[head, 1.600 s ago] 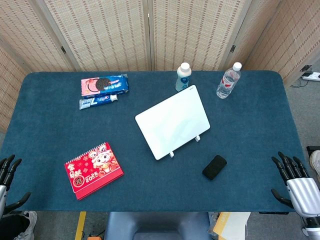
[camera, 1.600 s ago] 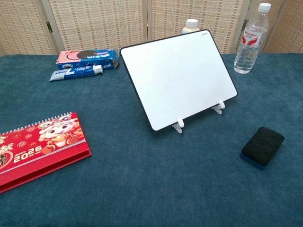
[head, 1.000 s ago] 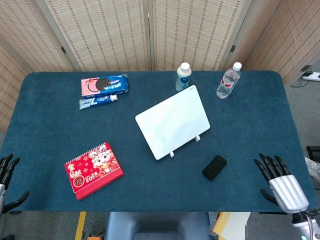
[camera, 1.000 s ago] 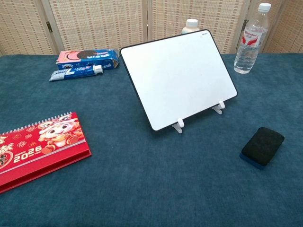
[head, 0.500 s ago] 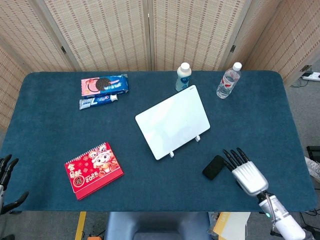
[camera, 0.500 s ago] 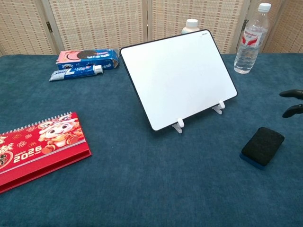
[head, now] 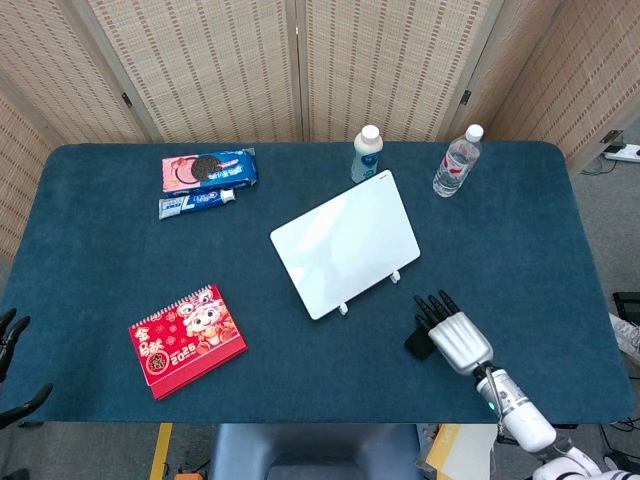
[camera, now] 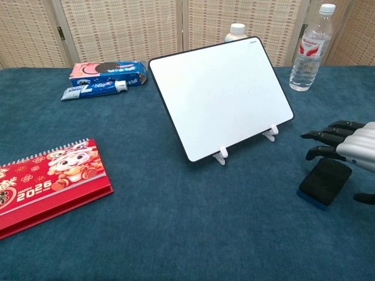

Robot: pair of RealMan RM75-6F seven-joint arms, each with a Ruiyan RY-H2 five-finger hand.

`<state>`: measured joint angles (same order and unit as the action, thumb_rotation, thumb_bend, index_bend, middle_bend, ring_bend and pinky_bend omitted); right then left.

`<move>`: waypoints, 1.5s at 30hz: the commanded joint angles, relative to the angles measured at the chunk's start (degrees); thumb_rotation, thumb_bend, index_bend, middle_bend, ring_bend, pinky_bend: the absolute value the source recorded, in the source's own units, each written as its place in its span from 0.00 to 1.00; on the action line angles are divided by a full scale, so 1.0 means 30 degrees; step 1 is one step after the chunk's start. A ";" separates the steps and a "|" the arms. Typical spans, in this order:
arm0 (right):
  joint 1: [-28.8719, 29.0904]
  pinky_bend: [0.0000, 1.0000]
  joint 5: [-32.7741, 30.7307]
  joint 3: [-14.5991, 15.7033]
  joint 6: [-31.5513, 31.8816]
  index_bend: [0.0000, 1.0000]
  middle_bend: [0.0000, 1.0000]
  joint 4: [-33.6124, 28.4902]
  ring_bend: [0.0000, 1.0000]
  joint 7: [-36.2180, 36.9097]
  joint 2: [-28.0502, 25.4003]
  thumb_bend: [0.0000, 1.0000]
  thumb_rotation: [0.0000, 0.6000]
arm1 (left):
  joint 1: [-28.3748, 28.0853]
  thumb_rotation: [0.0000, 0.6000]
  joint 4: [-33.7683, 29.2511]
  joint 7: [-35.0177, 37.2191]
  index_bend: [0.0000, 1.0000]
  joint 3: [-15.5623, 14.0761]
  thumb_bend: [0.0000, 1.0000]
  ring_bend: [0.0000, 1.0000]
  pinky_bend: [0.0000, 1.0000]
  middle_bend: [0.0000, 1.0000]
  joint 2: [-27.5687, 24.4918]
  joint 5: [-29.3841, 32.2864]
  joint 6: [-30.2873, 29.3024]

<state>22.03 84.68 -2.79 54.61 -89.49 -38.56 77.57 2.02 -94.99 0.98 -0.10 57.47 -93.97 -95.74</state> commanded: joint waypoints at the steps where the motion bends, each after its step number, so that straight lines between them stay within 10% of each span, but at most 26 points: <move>1: 0.0313 0.05 -0.0570 -0.0015 -0.0281 0.18 0.00 0.0248 0.06 -0.0604 0.0473 0.27 1.00 | 0.0032 1.00 0.0024 0.0114 0.00 0.0007 0.24 0.06 0.05 0.05 -0.0044 0.0021 -0.0045; 16: 0.0592 0.12 -0.0728 0.0278 0.1295 0.53 0.14 0.1702 0.19 -0.0782 0.1783 0.27 1.00 | 0.0108 1.00 0.0121 0.0363 0.00 -0.0034 0.24 0.06 0.05 0.05 -0.0099 -0.0179 -0.0236; 27: 0.0110 0.17 0.1560 -0.0609 0.5937 0.57 0.23 0.3654 0.27 0.2309 0.2905 0.27 1.00 | 0.0053 1.00 0.0080 0.0160 0.00 -0.0026 0.24 0.06 0.05 0.05 -0.0019 -0.0142 -0.0084; 45: 0.5461 0.17 0.1490 -0.4900 0.7975 0.57 0.23 1.4782 0.25 0.6032 1.2205 0.27 1.00 | 0.0060 1.00 0.0108 0.0619 0.00 -0.0265 0.24 0.06 0.05 0.05 -0.0221 -0.0503 -0.0057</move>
<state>36.03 90.03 -15.77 79.11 -47.89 -21.31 111.80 2.18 -94.70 2.75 -0.87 56.87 -95.46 -95.86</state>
